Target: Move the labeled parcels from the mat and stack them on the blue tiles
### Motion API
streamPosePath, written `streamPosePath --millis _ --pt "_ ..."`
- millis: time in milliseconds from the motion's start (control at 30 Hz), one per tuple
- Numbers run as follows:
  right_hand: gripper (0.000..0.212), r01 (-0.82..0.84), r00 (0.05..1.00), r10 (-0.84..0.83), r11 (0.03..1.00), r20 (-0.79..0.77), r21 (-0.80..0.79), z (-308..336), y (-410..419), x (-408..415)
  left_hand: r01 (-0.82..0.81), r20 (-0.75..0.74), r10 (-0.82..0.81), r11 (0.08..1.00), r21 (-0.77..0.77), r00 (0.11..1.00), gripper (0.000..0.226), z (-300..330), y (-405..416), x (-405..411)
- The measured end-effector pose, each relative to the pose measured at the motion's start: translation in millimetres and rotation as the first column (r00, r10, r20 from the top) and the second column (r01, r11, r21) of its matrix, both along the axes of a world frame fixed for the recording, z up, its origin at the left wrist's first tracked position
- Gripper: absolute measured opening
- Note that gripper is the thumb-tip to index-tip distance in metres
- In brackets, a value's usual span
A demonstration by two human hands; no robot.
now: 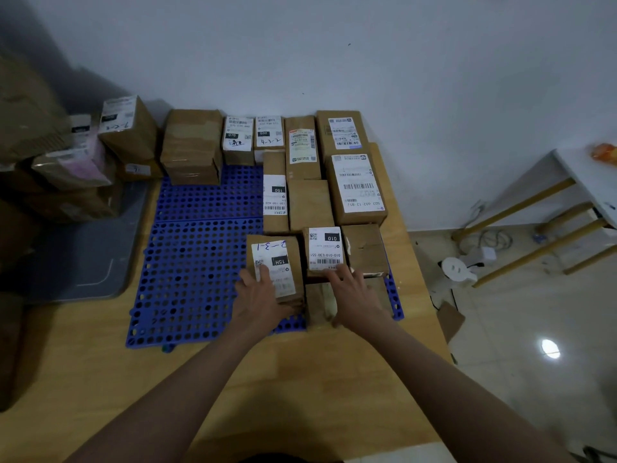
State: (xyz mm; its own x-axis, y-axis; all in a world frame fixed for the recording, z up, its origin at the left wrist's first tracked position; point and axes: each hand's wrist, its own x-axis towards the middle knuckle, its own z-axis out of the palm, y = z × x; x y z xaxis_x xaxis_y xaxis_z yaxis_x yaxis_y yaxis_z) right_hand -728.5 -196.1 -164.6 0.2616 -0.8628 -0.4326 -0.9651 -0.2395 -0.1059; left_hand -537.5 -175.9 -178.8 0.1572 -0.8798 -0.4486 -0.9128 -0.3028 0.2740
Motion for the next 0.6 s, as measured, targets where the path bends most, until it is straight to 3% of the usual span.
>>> streamPosePath --millis 367,600 --pt "0.104 -0.006 1.000 0.006 1.000 0.000 0.019 2.9 -6.0 -0.7 0.115 0.091 -0.110 0.992 -0.059 0.990 0.082 5.2 -4.0 9.3" --pt "0.106 -0.004 1.000 0.004 1.000 -0.011 0.008 -0.2 -5.0 0.7 0.140 0.110 -0.134 0.989 -0.053 0.985 0.087 1.1 -8.5 13.1"
